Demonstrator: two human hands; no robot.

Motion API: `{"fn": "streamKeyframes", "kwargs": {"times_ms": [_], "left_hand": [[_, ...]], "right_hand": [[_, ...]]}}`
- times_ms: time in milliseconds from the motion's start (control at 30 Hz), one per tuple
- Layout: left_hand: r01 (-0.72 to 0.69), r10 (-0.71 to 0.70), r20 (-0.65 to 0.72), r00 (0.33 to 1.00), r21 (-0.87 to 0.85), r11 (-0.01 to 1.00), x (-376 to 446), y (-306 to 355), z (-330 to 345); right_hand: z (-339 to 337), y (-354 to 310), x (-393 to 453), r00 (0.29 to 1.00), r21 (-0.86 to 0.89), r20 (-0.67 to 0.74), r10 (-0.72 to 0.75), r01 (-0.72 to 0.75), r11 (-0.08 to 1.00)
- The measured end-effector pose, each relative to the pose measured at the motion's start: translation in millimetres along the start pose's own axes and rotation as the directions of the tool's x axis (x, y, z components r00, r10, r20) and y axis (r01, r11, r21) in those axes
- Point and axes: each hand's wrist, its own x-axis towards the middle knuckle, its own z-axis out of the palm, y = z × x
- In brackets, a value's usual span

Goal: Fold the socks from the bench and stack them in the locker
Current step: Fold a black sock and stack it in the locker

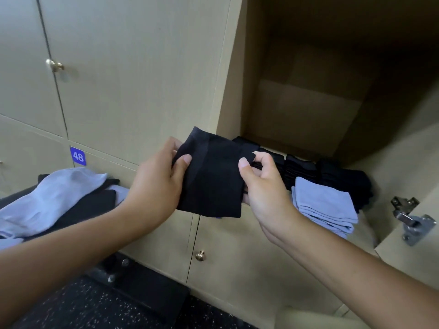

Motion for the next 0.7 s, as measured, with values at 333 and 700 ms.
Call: {"fn": "streamKeyframes", "kwargs": {"times_ms": [333,700], "left_hand": [[-0.109,0.111,0.129,0.985,-0.027,0.994,5.9,10.7,14.6],[-0.045,0.084,0.246,0.966,-0.162,0.986,9.1,17.0,32.4]], "right_hand": [[-22.5,6.3,5.3,0.987,0.017,-0.151,-0.061,0.065,0.998],[-41.6,7.4,10.9,0.997,-0.085,-0.063,-0.048,0.042,0.995]]}}
